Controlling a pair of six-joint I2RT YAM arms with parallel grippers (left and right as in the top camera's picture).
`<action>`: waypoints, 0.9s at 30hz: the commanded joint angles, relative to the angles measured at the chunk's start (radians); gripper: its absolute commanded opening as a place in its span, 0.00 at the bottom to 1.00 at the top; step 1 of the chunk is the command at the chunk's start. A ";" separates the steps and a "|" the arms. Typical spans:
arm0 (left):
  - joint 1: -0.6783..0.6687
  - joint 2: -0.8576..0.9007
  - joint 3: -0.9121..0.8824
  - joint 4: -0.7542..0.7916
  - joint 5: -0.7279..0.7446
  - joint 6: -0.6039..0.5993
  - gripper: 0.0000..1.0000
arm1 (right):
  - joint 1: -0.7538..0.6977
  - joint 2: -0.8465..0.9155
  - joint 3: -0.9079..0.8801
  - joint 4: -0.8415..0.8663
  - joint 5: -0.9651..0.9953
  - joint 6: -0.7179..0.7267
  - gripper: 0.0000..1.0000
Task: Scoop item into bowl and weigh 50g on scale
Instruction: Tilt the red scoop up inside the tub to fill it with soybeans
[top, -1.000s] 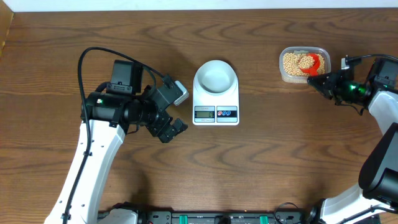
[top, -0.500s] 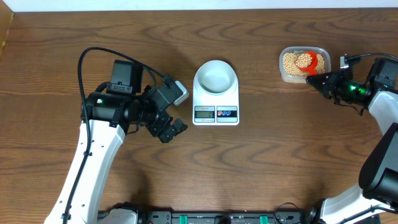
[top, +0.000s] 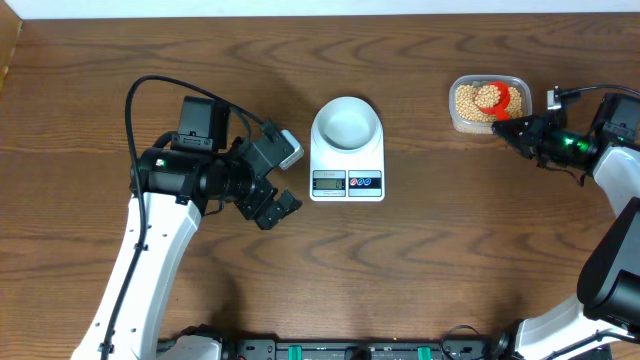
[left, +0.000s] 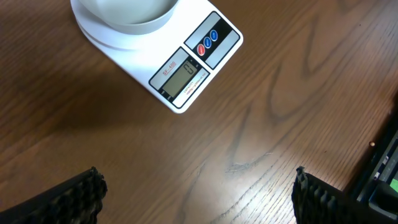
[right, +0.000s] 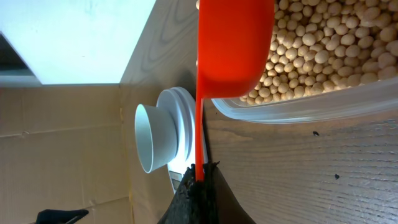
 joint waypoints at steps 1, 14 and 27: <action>0.005 -0.014 0.013 -0.006 -0.010 0.013 0.98 | -0.008 0.010 -0.003 0.002 -0.036 -0.020 0.01; 0.005 -0.014 0.013 -0.006 -0.010 0.013 0.98 | -0.013 0.010 -0.003 0.002 -0.037 -0.009 0.01; 0.005 -0.014 0.013 -0.006 -0.010 0.013 0.98 | -0.027 0.010 -0.003 0.002 -0.070 -0.001 0.01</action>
